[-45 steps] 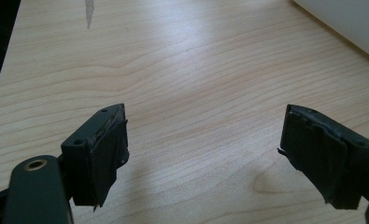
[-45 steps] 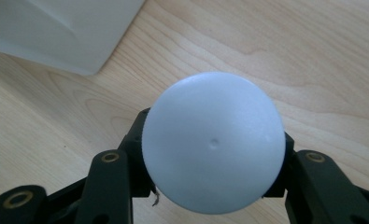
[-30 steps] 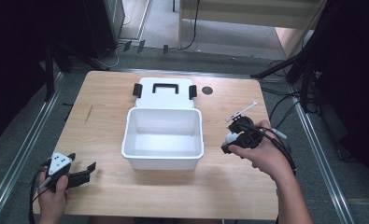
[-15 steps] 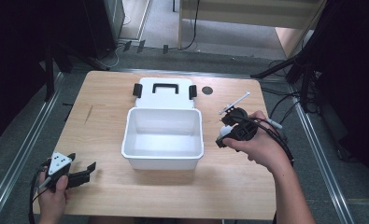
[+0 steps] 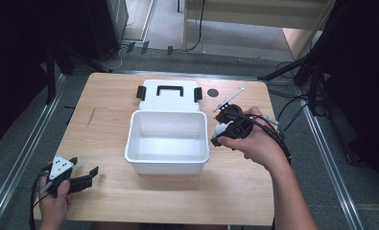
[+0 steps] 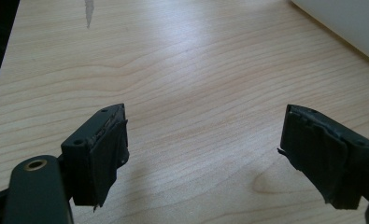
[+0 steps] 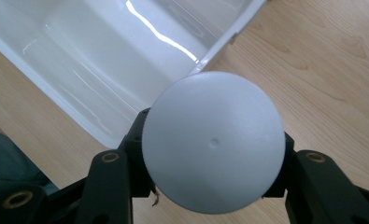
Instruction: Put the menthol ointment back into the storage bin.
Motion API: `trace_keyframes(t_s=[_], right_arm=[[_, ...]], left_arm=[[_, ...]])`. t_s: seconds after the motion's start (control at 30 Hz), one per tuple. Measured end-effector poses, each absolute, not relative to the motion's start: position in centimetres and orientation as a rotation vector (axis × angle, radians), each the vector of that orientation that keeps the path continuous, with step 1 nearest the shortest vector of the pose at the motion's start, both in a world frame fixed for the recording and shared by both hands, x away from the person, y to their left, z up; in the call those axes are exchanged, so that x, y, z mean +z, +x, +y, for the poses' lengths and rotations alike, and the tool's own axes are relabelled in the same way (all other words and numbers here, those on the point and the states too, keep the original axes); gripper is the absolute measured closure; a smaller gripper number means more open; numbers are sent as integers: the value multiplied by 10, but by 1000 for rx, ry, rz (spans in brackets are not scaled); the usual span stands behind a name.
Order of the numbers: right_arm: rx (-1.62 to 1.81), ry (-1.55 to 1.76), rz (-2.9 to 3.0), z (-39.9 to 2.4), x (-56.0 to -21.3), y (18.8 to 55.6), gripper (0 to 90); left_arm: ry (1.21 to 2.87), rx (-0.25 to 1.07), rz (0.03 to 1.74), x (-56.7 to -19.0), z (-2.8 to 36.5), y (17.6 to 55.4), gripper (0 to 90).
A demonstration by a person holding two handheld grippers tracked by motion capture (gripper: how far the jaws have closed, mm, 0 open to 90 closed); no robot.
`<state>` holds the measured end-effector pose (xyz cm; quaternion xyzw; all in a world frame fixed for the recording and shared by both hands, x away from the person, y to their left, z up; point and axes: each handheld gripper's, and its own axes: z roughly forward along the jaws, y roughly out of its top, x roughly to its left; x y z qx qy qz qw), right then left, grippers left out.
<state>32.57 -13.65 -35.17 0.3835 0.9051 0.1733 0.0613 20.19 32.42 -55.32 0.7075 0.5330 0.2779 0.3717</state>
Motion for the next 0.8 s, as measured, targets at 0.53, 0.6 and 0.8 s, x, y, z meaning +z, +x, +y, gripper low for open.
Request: trace_keyframes(t_s=[0.53, 0.6, 0.8], right_arm=[[544, 1069, 2759, -104, -361, 330, 515], [543, 1062, 2763, -100, -362, 331, 514], [535, 1033, 2773, -92, -370, 332, 514]], left_arm=[[1810, 713, 1368, -553, 324, 202, 160], [1808, 711, 1368, -553, 324, 202, 161], [1808, 708, 1366, -553, 324, 202, 161]])
